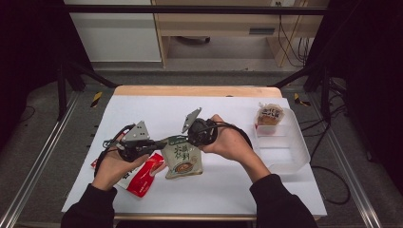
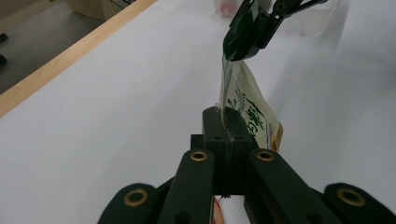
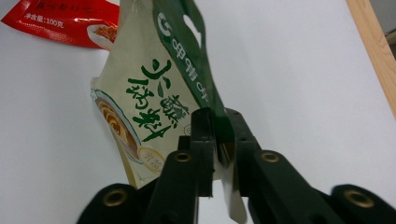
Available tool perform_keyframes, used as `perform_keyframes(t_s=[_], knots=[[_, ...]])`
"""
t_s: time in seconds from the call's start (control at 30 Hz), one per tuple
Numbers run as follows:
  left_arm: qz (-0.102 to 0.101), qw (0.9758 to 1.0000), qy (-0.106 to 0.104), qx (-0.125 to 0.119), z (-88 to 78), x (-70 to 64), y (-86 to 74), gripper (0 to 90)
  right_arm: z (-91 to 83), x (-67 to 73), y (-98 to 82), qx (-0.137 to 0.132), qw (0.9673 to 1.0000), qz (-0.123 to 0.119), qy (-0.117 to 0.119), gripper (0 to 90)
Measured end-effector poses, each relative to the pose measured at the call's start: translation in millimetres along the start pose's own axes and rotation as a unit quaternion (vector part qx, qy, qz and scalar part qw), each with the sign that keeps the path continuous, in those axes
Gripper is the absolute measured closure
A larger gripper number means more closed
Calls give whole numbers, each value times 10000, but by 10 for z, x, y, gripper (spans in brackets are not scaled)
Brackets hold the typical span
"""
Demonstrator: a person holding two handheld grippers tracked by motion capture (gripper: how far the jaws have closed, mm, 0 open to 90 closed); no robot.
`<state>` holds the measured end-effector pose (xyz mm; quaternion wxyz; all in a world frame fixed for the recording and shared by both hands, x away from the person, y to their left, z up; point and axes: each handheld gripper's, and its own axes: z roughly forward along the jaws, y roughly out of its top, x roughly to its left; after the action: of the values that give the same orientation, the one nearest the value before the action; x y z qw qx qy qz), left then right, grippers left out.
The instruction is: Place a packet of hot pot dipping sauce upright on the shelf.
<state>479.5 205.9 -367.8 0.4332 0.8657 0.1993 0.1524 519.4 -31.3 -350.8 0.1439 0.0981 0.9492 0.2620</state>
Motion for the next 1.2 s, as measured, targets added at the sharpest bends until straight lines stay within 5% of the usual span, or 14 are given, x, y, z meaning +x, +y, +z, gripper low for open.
perform_keyframes(t_s=[0.07,0.23,0.47,0.67,1.2], knots=[[-69,10000,4,-18,-1,17,-23,882,-8,15,9,1,10000,39,19,890],[-294,9994,166,0,-6,80,-135,532,-64,16,23,115,9999,-22,-32,900],[-609,9971,333,308,44,196,-369,308,-123,7,10,116,9999,53,54,900],[-669,9957,487,416,80,253,-493,196,-210,-1,-1,68,9999,96,70,900],[-630,9941,371,805,191,243,-613,100,-490,-187,-172,-151,9992,363,-25,900]])
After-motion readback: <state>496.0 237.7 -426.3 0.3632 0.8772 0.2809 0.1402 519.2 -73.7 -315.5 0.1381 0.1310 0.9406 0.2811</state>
